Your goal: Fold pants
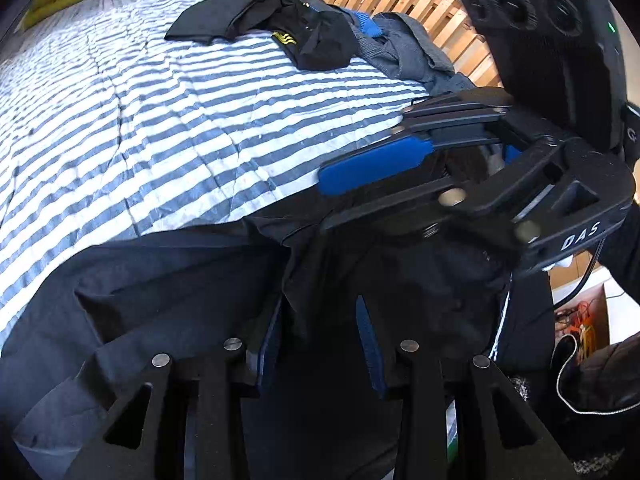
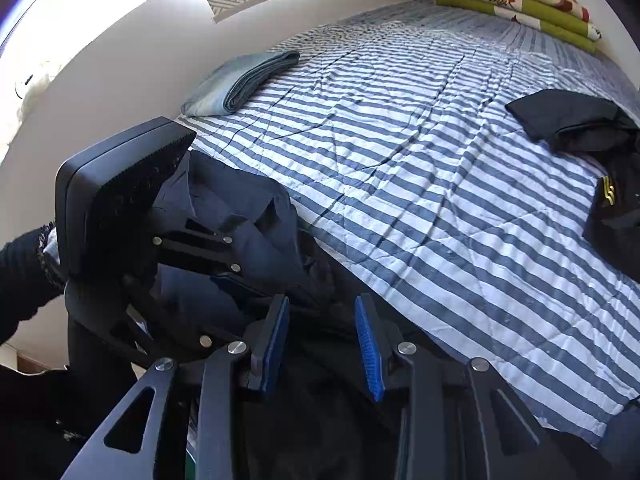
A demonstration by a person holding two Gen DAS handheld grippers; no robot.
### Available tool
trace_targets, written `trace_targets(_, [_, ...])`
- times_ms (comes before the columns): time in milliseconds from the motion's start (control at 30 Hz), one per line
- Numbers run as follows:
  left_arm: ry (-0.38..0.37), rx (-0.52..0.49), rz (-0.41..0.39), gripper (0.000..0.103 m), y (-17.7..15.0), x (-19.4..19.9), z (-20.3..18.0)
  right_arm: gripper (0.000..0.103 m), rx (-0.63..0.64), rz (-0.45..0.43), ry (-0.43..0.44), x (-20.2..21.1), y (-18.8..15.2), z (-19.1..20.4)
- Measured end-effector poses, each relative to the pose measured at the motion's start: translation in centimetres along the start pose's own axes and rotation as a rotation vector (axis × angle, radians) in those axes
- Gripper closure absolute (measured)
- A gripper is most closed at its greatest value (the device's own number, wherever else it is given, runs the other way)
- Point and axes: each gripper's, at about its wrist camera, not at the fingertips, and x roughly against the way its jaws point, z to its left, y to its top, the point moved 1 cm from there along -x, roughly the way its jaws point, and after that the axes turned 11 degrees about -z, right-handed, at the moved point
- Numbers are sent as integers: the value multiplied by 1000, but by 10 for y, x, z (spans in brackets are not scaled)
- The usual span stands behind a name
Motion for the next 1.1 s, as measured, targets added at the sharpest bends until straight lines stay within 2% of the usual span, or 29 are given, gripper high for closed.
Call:
trace_targets(133, [28, -41, -24, 63, -1, 15, -1, 72, 21, 67, 23, -26, 8, 9])
trace_targets(233, [23, -29, -32, 62, -5, 27, 6, 72, 47, 108, 14, -36, 11, 10])
trace_targets(467, [31, -14, -11, 62, -14, 20, 19, 70, 87, 179, -5, -47, 3, 12])
trace_targets(500, [40, -19, -11, 62, -14, 19, 18, 71, 105, 178, -22, -47, 1, 13])
trace_targets(533, [51, -20, -17, 61, -13, 20, 19, 78, 127, 181, -51, -48, -1, 14])
trace_targets(567, [67, -17, -26, 56, -13, 24, 20, 87, 138, 175, -59, -47, -2, 15])
trace_targets(600, [91, -11, -44, 51, -12, 32, 24, 91, 137, 164, -64, -46, -1, 15])
trace_targets(633, [122, -7, -79, 44, -12, 46, 28, 91, 126, 145, -71, -43, 2, 12])
trace_targets(667, [161, -2, -120, 40, -14, 61, 33, 91, 107, 132, -70, -42, 7, 9])
trace_targets(767, [239, 84, -228, 39, -30, 108, 61, 92, -32, 76, -65, -41, 23, -21])
trace_targets(833, [280, 153, -198, 39, -48, 116, 85, 92, -149, 38, -80, -44, 34, -50])
trace_targets(933, [348, 212, -115, 40, -71, 111, 113, 89, -241, -12, -253, -53, 47, -89])
trace_targets(1000, [343, 228, -123, 40, -79, 115, 123, 88, -290, -45, -252, -47, 50, -100])
trace_targets(1100, [296, 262, -141, 40, -87, 124, 134, 88, -201, -75, -201, -25, 48, -75])
